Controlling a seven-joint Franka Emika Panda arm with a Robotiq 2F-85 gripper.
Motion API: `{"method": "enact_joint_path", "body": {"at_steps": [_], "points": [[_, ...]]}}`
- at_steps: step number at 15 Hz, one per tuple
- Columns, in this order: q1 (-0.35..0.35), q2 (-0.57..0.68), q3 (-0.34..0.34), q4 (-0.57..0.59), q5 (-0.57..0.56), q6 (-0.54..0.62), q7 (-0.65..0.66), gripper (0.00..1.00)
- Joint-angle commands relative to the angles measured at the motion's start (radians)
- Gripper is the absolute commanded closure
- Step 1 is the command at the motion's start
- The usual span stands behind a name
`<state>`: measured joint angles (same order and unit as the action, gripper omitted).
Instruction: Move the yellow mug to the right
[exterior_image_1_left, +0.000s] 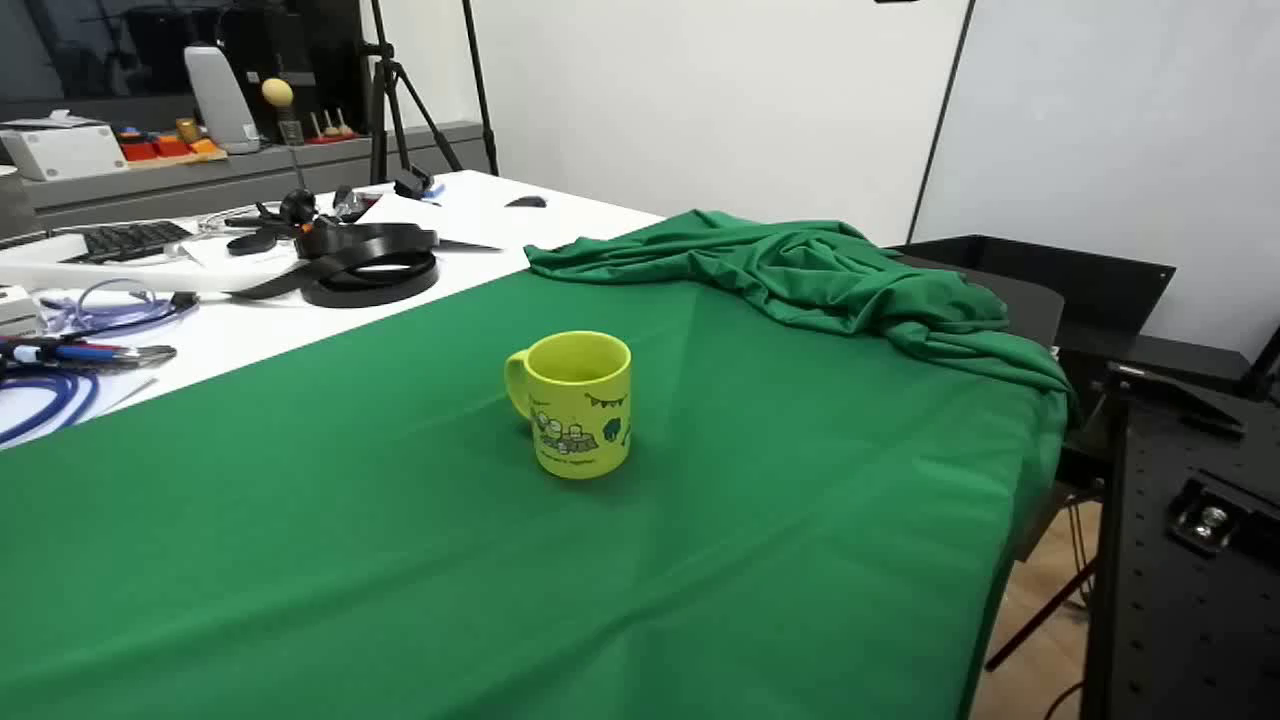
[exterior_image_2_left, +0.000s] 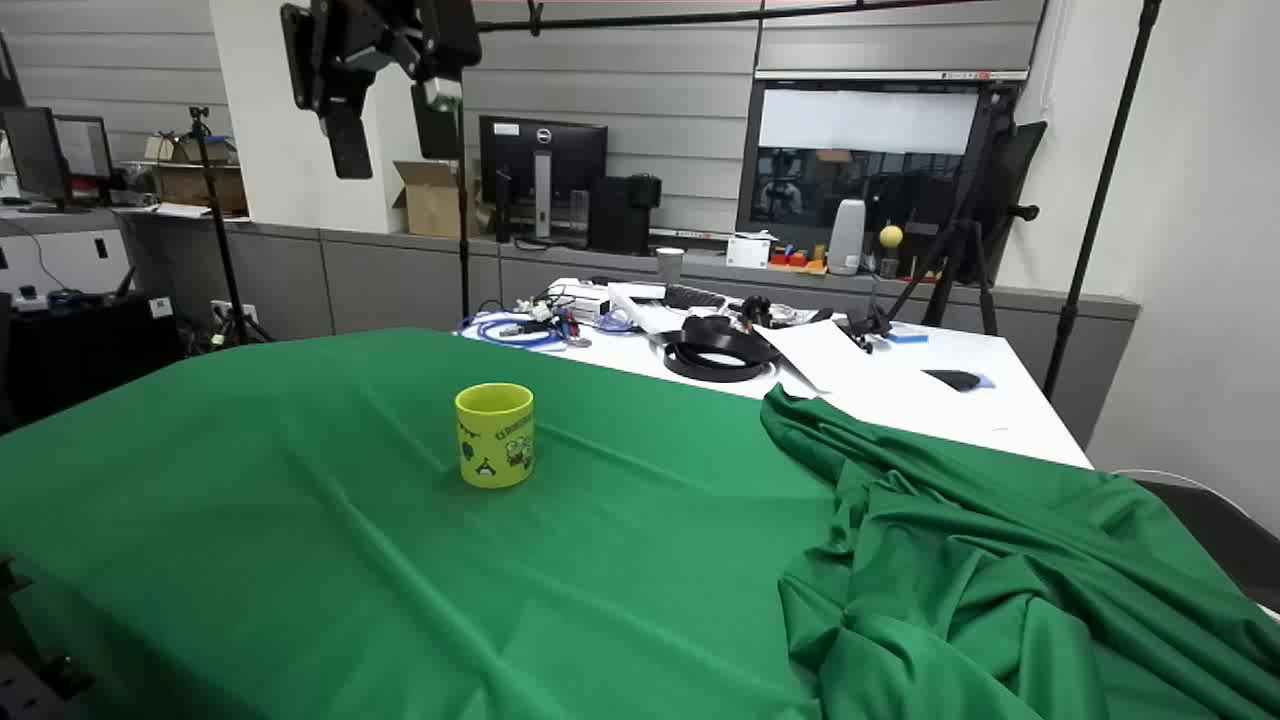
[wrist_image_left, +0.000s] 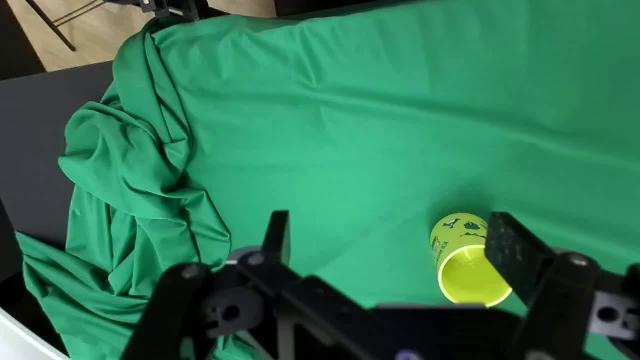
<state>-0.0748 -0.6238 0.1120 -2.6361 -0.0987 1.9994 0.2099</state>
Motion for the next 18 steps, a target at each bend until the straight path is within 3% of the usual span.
{"method": "enact_joint_path", "body": {"at_steps": [1, 13, 18], "points": [[0.013, 0.002, -0.012, 0.002, -0.008, -0.003, 0.006, 0.00], [0.013, 0.002, -0.012, 0.002, -0.008, -0.003, 0.006, 0.00], [0.036, 0.158, -0.023, 0.043, -0.028, 0.123, -0.094, 0.00]]}}
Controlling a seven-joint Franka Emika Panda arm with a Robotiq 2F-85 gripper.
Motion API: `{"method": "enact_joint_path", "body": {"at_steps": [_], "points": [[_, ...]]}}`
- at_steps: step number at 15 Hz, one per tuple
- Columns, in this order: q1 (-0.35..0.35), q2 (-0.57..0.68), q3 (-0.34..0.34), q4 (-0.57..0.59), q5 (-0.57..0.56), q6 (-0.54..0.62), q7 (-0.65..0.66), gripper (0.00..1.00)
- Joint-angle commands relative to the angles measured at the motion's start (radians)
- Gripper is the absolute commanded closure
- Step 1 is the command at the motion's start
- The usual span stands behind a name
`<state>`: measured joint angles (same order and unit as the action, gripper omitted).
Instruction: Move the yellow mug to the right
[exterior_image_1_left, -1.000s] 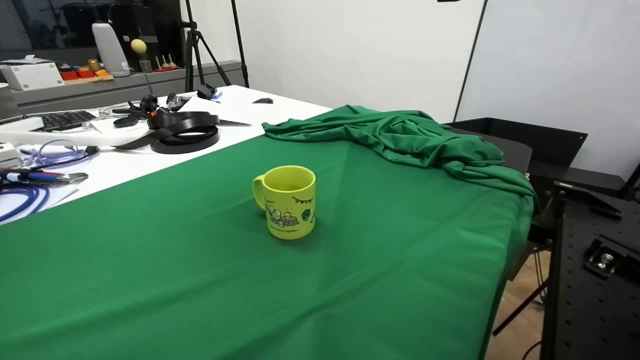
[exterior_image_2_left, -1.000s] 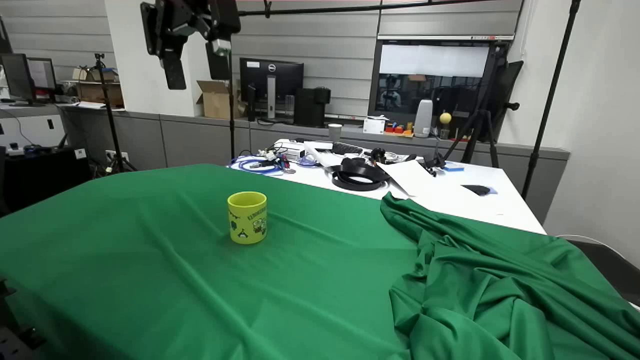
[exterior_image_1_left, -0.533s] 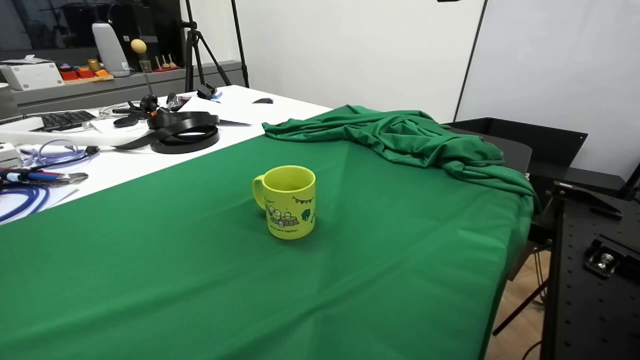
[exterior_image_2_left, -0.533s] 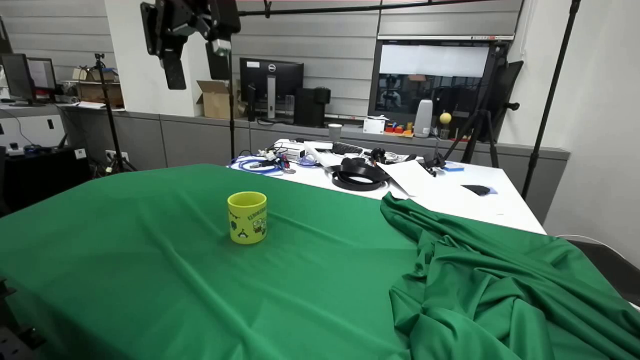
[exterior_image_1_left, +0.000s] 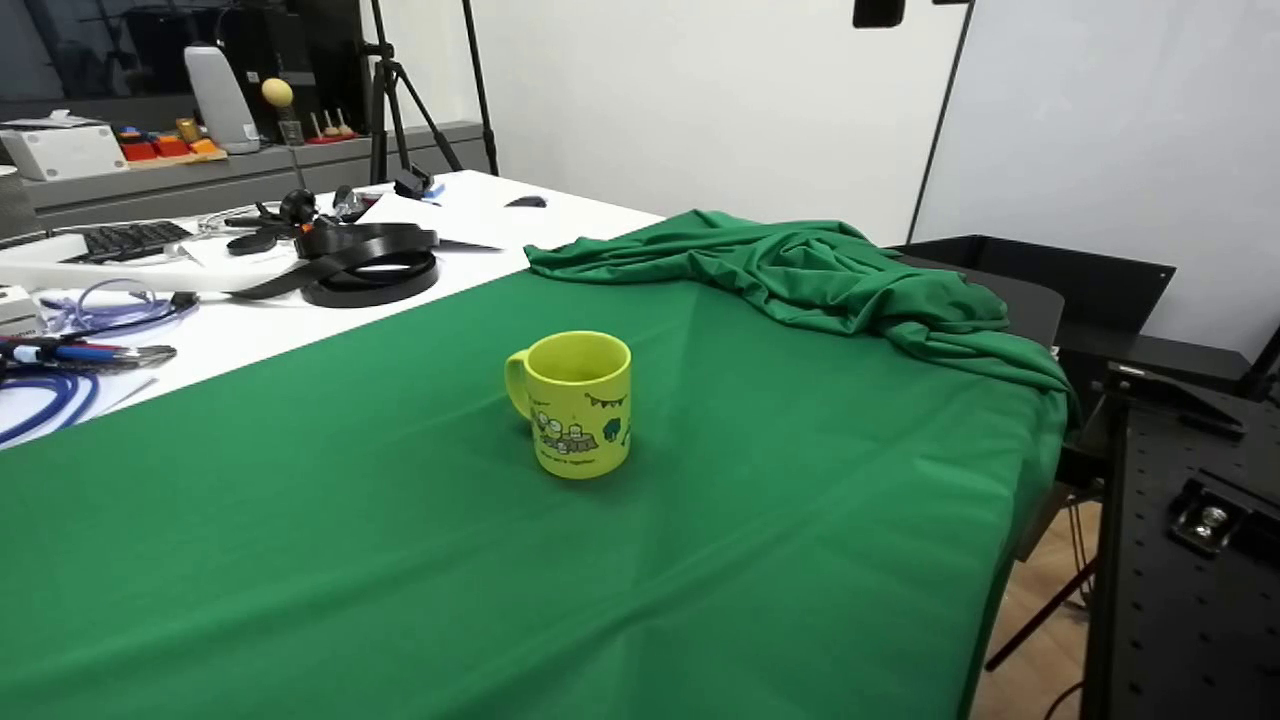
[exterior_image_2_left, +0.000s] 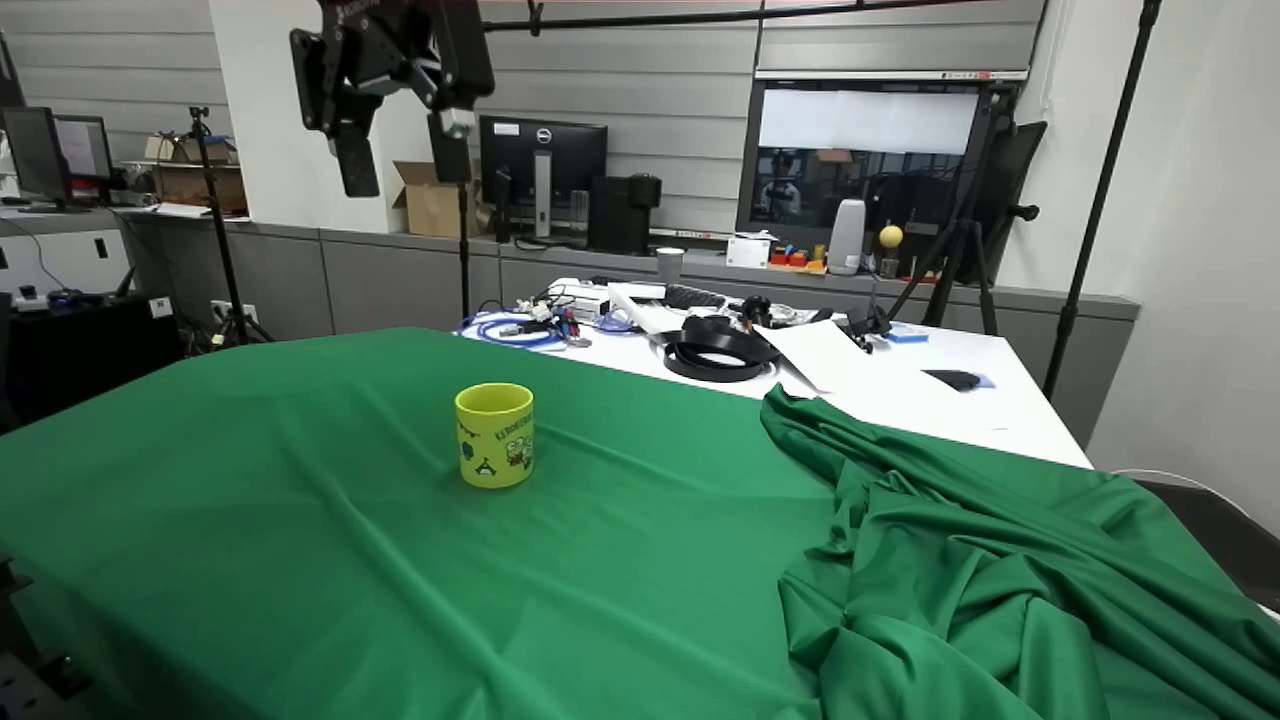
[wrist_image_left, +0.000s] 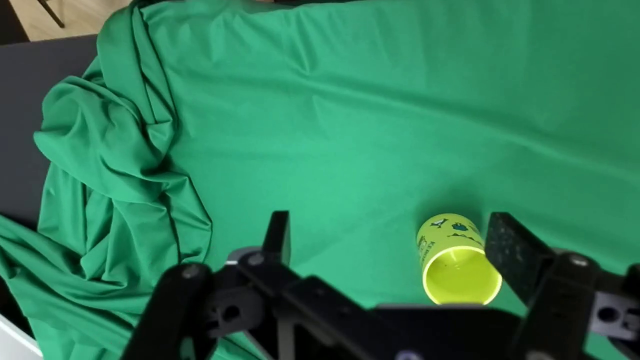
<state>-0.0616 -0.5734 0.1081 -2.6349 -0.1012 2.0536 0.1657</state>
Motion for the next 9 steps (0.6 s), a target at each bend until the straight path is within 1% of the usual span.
{"method": "enact_joint_path", "body": {"at_steps": [1, 5, 7, 9], "points": [[0.030, 0.149, -0.019, 0.051, -0.035, 0.113, -0.082, 0.00], [0.039, 0.327, -0.018, 0.101, -0.090, 0.324, -0.164, 0.00], [0.038, 0.423, -0.019, 0.139, -0.110, 0.390, -0.174, 0.00], [0.035, 0.495, -0.019, 0.173, -0.124, 0.439, -0.146, 0.00]]}}
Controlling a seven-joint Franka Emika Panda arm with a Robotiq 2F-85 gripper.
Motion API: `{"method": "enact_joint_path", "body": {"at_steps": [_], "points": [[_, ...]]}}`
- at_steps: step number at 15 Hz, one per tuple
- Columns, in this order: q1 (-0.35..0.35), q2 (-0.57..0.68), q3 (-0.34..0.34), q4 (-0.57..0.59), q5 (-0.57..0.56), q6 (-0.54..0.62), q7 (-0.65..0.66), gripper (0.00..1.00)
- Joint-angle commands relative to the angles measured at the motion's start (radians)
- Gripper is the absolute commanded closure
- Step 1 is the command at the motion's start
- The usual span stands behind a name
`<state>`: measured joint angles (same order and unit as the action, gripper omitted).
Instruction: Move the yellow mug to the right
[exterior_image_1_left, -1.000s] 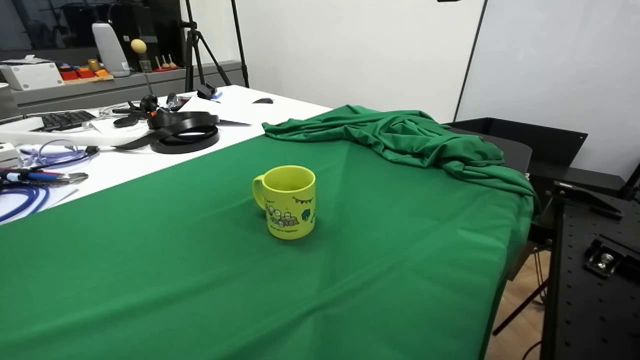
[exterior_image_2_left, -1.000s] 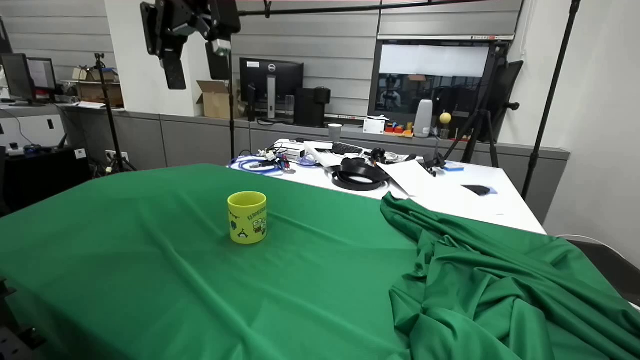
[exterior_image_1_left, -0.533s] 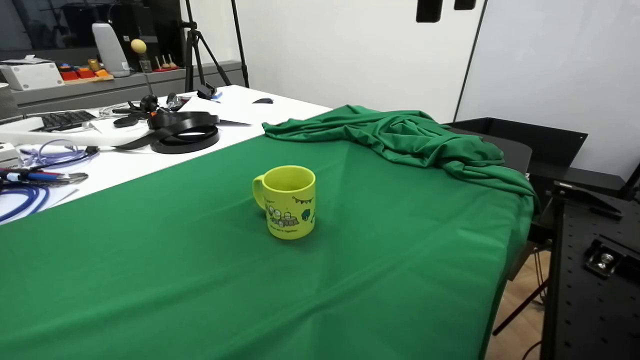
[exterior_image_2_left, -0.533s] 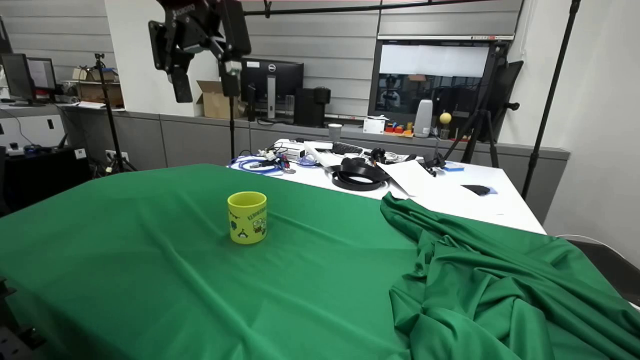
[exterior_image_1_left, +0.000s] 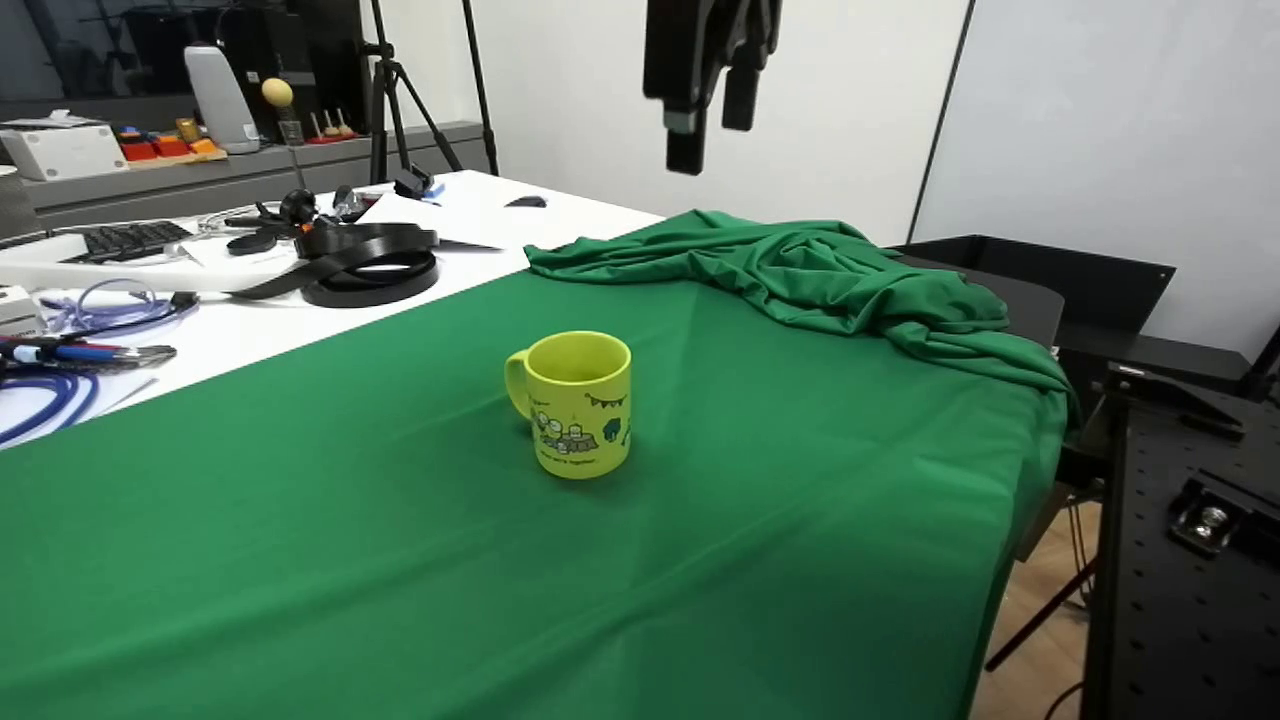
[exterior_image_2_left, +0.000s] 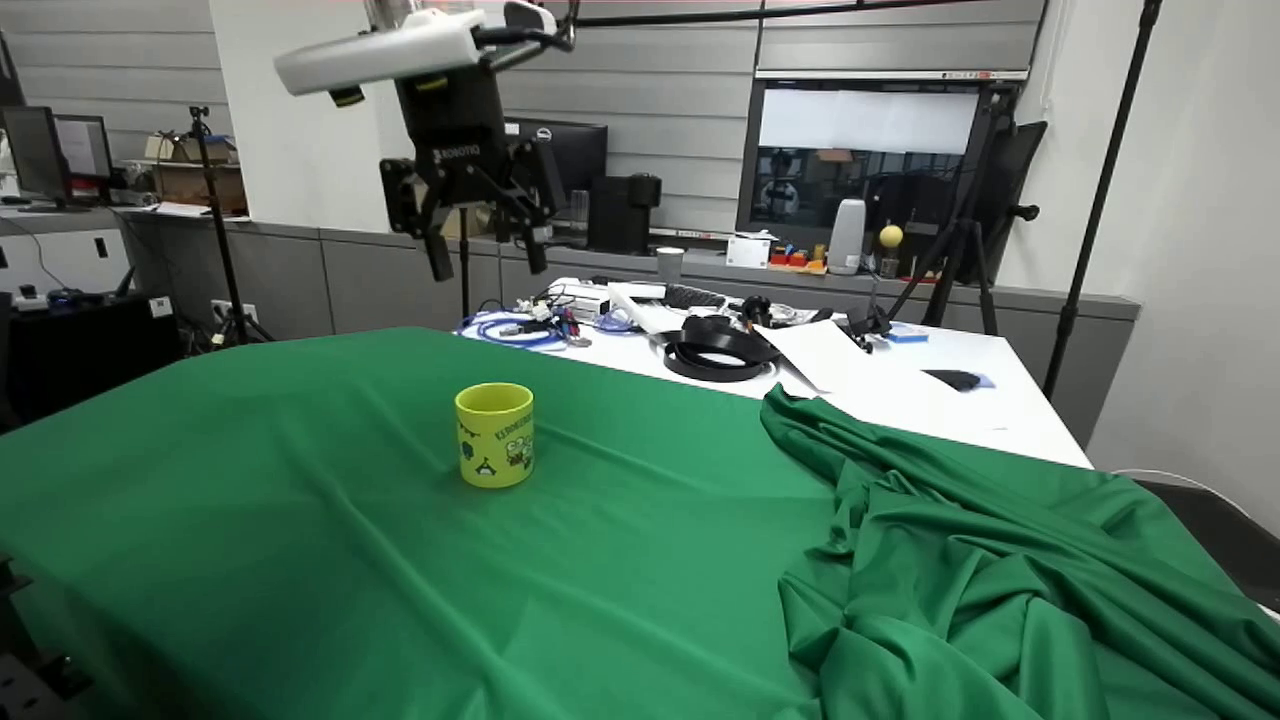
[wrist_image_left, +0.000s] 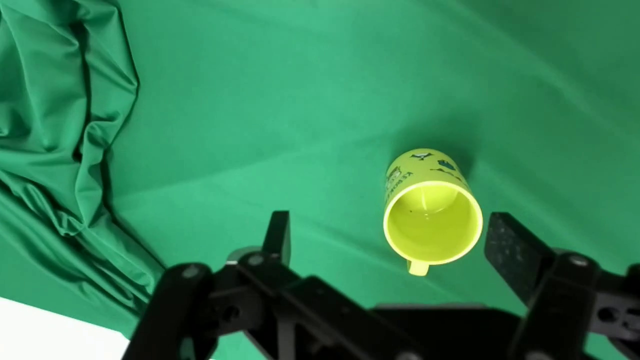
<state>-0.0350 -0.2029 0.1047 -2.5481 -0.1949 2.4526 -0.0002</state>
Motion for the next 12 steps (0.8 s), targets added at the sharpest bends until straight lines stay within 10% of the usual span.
{"method": "enact_joint_path", "body": {"at_steps": [1, 12], "points": [[0.009, 0.145, -0.019, 0.102, -0.032, 0.047, 0.035, 0.00], [0.028, 0.283, -0.041, 0.171, -0.031, 0.009, 0.080, 0.00]]}}
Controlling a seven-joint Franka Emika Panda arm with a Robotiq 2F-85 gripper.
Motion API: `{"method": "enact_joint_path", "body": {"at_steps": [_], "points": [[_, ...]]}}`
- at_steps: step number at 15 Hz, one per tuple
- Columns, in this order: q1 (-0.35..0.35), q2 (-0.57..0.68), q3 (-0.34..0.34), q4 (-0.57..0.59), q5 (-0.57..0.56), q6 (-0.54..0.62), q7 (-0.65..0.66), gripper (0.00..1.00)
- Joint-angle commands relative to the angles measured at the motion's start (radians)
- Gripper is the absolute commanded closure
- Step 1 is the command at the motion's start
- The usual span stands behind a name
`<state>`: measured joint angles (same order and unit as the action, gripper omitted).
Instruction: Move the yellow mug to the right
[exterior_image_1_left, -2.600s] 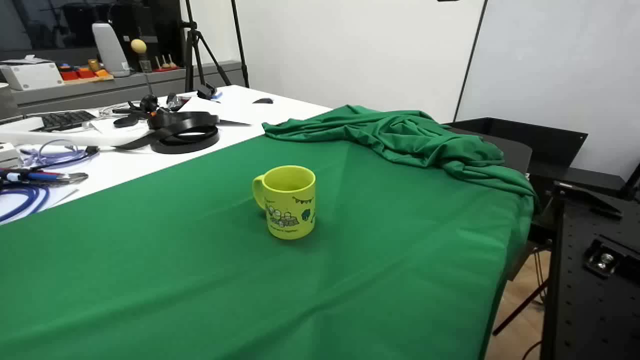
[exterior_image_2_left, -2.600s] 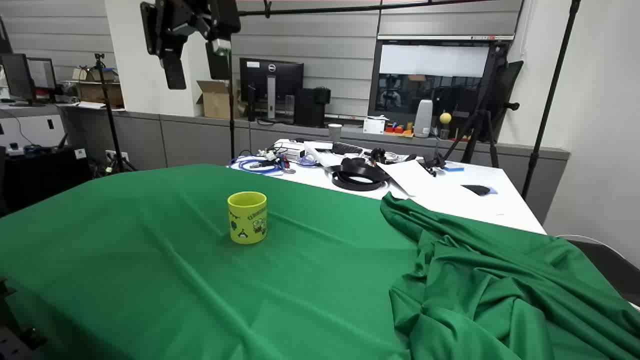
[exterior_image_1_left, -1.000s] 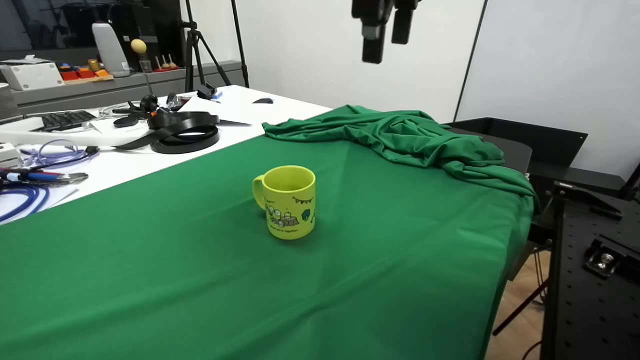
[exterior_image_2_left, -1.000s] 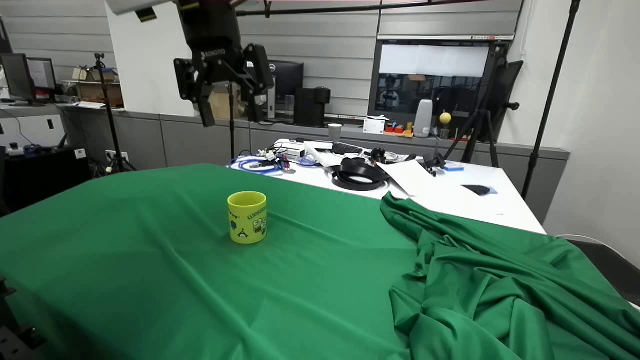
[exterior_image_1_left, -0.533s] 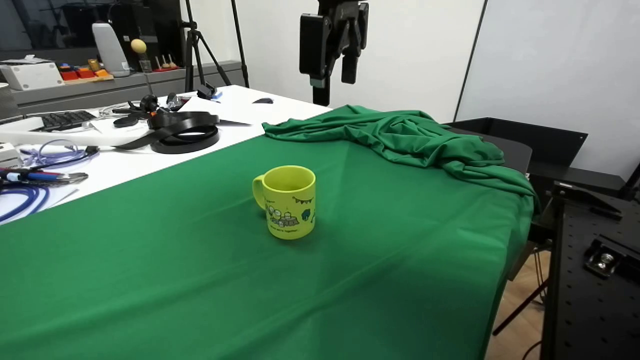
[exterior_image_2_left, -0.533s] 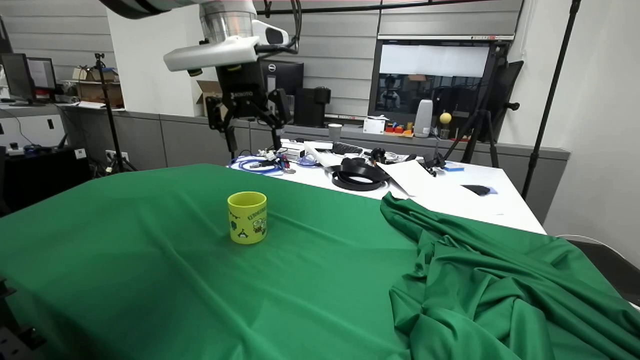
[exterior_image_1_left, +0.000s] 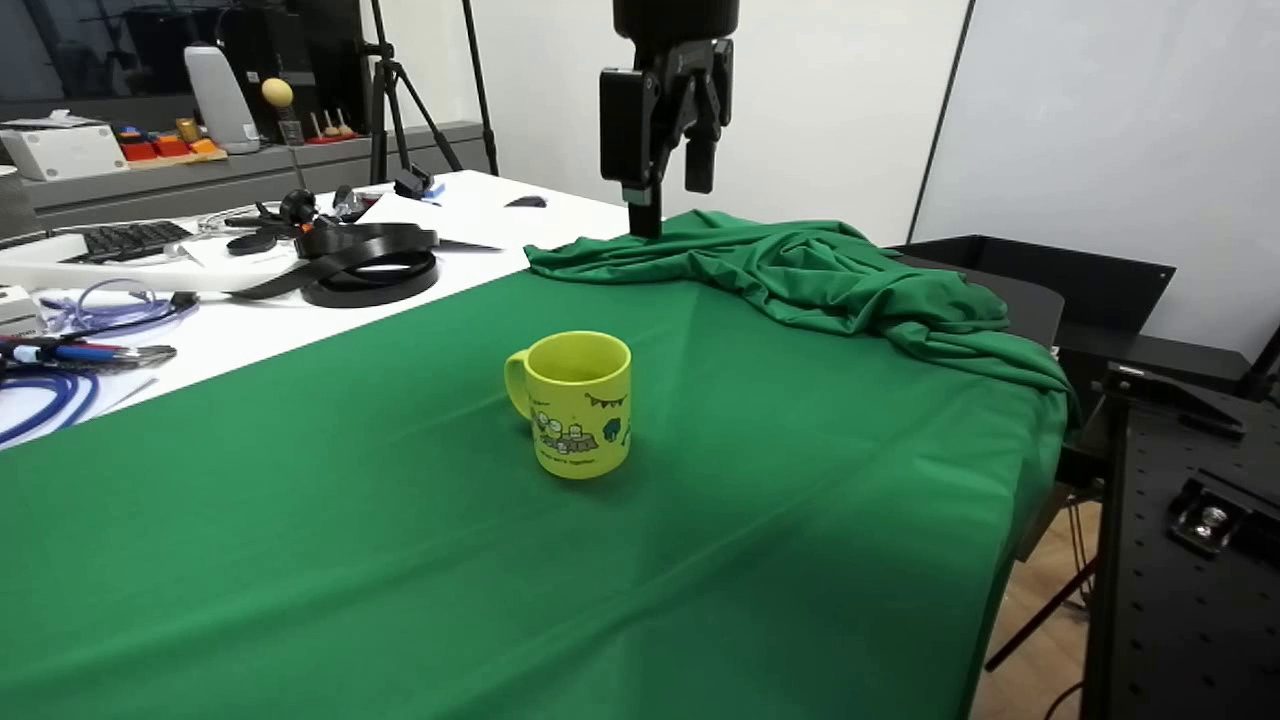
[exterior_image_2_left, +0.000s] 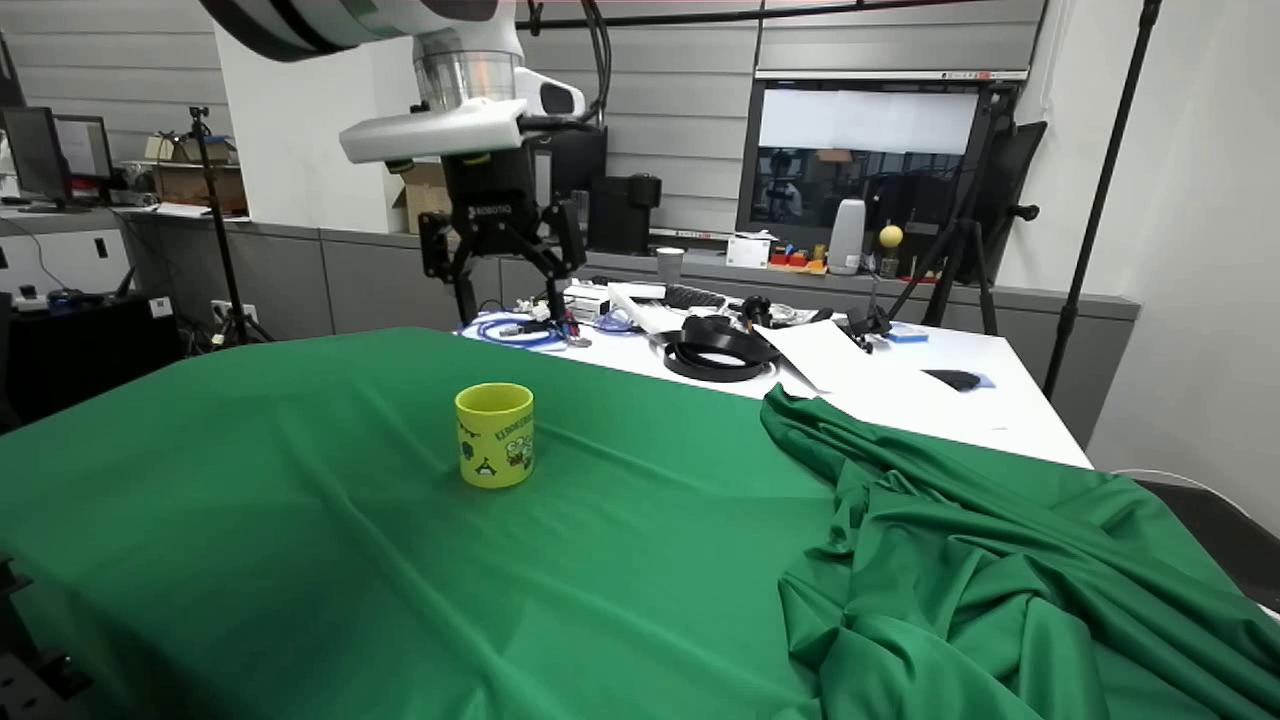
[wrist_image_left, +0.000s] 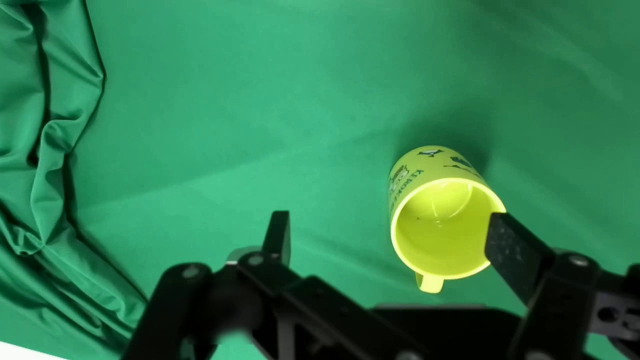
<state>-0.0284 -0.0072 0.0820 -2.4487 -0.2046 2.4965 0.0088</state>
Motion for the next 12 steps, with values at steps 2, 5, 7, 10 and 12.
{"method": "enact_joint_path", "body": {"at_steps": [2, 5, 7, 10, 12], "points": [[0.029, 0.145, -0.026, 0.100, -0.036, -0.017, 0.116, 0.00], [0.049, 0.240, -0.046, 0.158, -0.028, 0.003, 0.172, 0.00], [0.064, 0.299, -0.059, 0.198, -0.011, 0.007, 0.190, 0.00], [0.095, 0.373, -0.077, 0.258, -0.008, 0.005, 0.222, 0.00], [0.112, 0.412, -0.082, 0.293, 0.002, -0.002, 0.225, 0.00]]}}
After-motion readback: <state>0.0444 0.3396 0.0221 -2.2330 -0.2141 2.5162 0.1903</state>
